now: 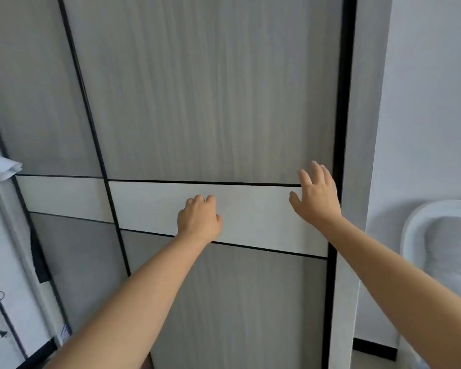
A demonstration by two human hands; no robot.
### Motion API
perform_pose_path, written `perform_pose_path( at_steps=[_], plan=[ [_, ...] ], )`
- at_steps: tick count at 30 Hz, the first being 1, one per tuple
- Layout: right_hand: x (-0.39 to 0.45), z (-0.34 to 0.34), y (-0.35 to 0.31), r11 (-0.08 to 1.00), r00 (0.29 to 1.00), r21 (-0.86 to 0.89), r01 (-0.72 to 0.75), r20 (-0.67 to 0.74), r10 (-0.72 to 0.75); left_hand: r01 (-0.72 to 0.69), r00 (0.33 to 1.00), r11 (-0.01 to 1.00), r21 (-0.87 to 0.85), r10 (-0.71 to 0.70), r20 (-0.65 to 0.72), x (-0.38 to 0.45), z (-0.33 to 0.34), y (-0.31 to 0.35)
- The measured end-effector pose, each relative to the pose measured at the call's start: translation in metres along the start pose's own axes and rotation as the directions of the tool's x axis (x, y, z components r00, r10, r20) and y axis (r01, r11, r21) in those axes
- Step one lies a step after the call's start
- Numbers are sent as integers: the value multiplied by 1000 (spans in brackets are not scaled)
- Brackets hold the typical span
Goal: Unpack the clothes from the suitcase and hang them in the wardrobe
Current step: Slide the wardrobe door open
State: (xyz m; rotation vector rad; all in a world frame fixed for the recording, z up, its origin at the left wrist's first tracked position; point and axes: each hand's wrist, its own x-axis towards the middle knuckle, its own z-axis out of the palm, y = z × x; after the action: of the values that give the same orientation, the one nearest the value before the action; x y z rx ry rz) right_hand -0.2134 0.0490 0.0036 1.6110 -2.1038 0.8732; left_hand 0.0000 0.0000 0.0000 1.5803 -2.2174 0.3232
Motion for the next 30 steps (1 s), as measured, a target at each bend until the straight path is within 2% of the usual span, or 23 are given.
perform_pose_path(
  at_steps=[3, 6, 9, 11, 16, 21, 26, 30],
  plan=[
    [38, 28, 25, 991, 990, 91, -97, -94, 105, -39, 995, 998, -46, 35, -97, 52, 17, 14],
    [56, 57, 41, 979, 973, 181, -88, -194, 124, -86, 978, 991, -103, 65, -197, 95, 36, 29],
    [66, 75, 52, 959, 925, 274, -76, -339, 170, -215, 891, 974, -78, 162, -424, 126, 55, 36],
    [73, 81, 55, 949, 879, 309, -63, -433, 199, -264, 860, 963, -60, 207, -466, 144, 69, 37],
    [80, 88, 51, 960, 826, 258, -108, -514, 231, -326, 822, 944, -43, 261, -506, 172, 95, 39],
    [88, 96, 40, 973, 819, 221, -72, -543, 184, -377, 798, 922, -87, 276, -536, 185, 108, 25],
    [92, 115, 21, 991, 816, 129, -26, -570, 96, -356, 816, 931, -87, 263, -515, 192, 114, -4],
    [99, 138, 1, 997, 783, 67, 41, -622, 9, -314, 822, 942, -117, 208, -531, 197, 117, -35]
  ],
)
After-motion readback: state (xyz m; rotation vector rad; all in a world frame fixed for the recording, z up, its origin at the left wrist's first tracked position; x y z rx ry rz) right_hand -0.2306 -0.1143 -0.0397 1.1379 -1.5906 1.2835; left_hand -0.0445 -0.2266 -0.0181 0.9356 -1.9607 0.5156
